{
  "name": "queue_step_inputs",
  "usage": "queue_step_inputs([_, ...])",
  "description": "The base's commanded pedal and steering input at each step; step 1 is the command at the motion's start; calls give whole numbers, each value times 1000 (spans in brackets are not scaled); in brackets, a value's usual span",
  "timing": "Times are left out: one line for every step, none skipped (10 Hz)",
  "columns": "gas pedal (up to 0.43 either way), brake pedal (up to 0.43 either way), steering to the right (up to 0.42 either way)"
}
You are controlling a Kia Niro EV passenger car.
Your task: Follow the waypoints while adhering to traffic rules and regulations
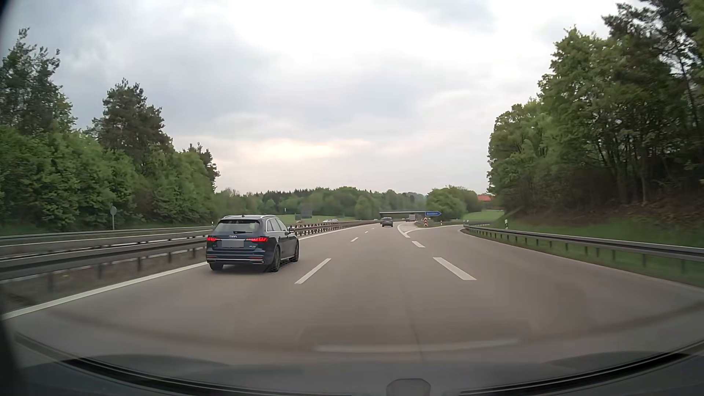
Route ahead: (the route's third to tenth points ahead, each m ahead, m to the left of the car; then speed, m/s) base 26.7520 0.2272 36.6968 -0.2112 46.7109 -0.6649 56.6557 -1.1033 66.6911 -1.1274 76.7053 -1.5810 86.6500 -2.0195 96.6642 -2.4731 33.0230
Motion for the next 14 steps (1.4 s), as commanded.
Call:
queue_step_inputs([197,0,5])
queue_step_inputs([197,0,5])
queue_step_inputs([197,0,5])
queue_step_inputs([197,0,5])
queue_step_inputs([197,0,5])
queue_step_inputs([197,0,5])
queue_step_inputs([197,0,5])
queue_step_inputs([197,0,5])
queue_step_inputs([197,0,5])
queue_step_inputs([197,0,5])
queue_step_inputs([197,0,5])
queue_step_inputs([197,0,5])
queue_step_inputs([197,0,5])
queue_step_inputs([197,0,5])
